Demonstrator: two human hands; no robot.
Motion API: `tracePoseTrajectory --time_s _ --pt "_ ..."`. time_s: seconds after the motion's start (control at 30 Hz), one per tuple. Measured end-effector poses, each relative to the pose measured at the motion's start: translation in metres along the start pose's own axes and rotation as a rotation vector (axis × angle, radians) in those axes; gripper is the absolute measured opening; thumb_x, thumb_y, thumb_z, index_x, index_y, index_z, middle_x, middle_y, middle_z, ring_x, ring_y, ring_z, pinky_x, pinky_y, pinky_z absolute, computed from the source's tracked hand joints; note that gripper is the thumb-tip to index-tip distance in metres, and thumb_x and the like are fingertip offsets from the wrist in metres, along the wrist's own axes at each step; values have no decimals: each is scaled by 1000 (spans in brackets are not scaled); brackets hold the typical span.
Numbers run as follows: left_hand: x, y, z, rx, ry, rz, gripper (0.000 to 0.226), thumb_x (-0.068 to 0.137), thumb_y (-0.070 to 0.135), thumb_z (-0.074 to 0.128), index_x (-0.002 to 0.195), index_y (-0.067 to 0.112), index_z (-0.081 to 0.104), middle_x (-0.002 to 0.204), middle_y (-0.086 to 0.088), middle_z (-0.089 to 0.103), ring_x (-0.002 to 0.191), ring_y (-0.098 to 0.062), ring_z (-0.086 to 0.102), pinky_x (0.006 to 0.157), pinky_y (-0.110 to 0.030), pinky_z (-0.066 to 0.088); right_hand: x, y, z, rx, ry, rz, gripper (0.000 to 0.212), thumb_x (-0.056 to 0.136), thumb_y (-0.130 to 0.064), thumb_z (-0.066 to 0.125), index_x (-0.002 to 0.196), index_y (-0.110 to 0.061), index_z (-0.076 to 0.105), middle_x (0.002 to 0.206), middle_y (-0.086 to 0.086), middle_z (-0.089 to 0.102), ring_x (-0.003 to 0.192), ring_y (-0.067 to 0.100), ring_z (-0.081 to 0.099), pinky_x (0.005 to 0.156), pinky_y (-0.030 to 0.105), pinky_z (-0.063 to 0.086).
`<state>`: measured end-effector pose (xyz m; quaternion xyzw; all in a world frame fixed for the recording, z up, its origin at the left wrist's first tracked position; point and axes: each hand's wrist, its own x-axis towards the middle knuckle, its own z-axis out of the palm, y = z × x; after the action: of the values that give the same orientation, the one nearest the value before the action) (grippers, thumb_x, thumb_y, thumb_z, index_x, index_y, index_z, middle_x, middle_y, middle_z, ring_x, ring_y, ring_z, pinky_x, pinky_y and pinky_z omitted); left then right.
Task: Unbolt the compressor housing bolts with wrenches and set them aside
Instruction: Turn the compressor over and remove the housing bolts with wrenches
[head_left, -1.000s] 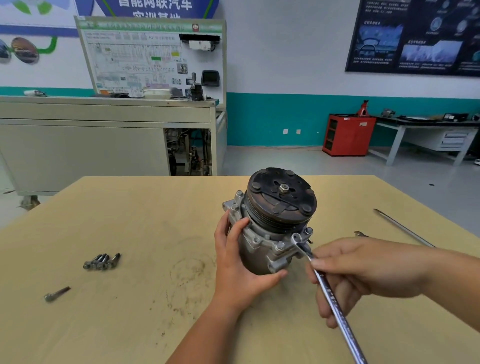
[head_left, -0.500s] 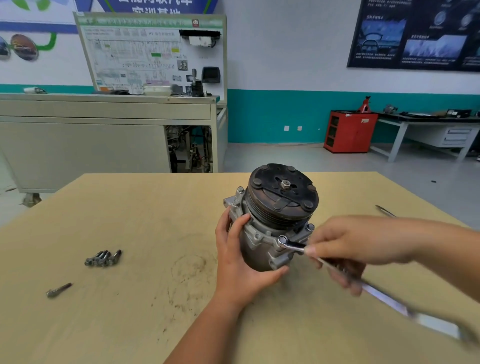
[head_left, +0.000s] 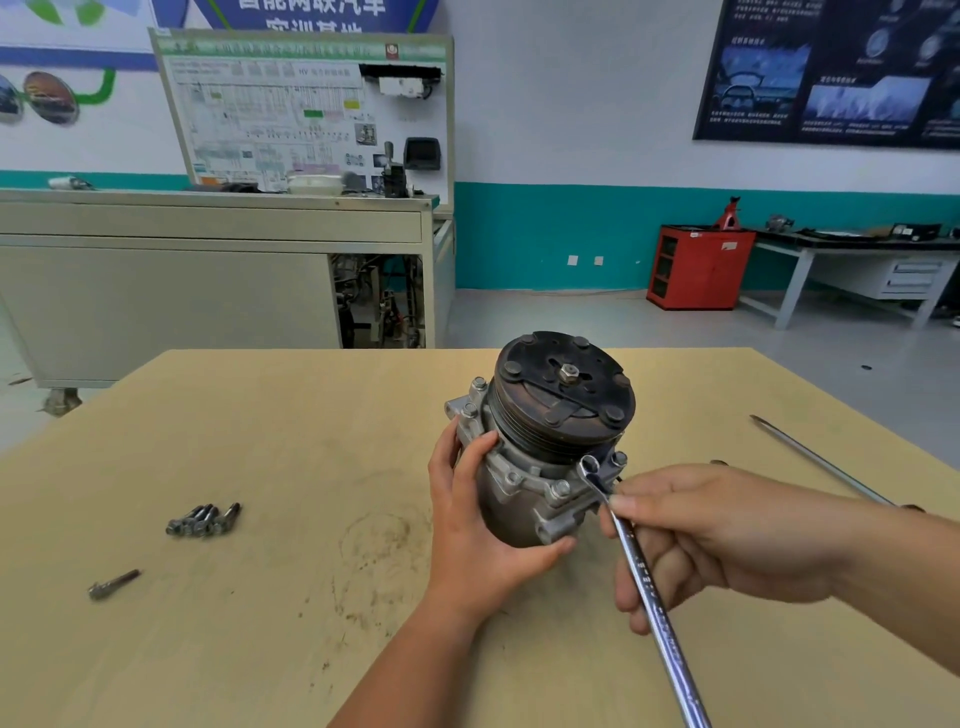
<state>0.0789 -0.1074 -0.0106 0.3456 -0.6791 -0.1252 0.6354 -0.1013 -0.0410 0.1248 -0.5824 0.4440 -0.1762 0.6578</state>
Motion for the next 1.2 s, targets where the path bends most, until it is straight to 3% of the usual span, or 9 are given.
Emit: tracePoseTrajectory --time_s 0.13,0.33,0.43,0.53,0.6,0.7,0.83,1.0,1.2 --pt "0 0 1 7 6 -1 98 51 50 84 134 45 32 149 -5 21 144 -15 20 112 -17 23 3 2 9 4 19 17 25 98 -27 38 86 -10 51 64 11 69 55 21 68 54 23 53" --pt "0 2 1 -8 14 -9 96 52 58 82 134 49 31 149 -8 22 143 -19 23 113 -21 26 13 0 13 -5 -8 63 27 101 -29 33 86 -12 48 57 4 66 49 17 66 51 20 51" --pt "0 0 0 14 0 -4 98 49 50 84 132 46 32 150 -4 20 144 -17 20 112 -16 23 8 -14 -5 -368 83 102 26 99 -32 41 84 -13 50 50 -2 61 43 12 60 50 20 49" --pt "0 0 0 -1 -7 -7 97 49 50 82 132 50 31 151 1 16 143 -12 19 110 -11 21 7 -22 -25 -1031 444 -95 21 87 -45 57 75 -28 58 50 -16 58 46 0 49 51 20 39" --pt "-1 0 0 10 -13 -19 98 48 49 81 131 51 30 151 0 16 143 -11 19 110 -11 21 7 -24 -30 -1162 503 -195 18 85 -47 58 70 -37 58 57 -20 57 55 -1 50 54 20 37" --pt "-1 0 -1 3 -13 -28 97 48 49 82 130 51 30 151 2 15 143 -9 18 110 -10 20 3 -17 -36 -906 274 -85 14 92 -31 55 79 -29 61 63 -17 64 61 0 60 65 21 48" --pt "-1 1 -1 0 -14 -24 97 50 52 81 132 53 29 152 3 14 144 -7 15 110 -9 19 -3 -4 -26 -382 -23 39 19 100 -19 40 85 -12 50 75 0 71 73 19 70 74 27 54" --pt "-1 2 0 12 -1 -18 98 50 53 83 133 51 30 152 -3 17 144 -14 19 111 -14 21 3 4 4 -31 -38 27 25 84 -35 47 84 -11 51 70 7 70 65 21 71 61 25 54" --pt "0 4 1 -7 20 -11 94 54 55 81 134 42 33 149 -11 23 143 -20 23 113 -21 26 13 5 22 135 50 15 30 95 -31 41 78 -11 55 56 5 63 49 18 65 53 25 55"
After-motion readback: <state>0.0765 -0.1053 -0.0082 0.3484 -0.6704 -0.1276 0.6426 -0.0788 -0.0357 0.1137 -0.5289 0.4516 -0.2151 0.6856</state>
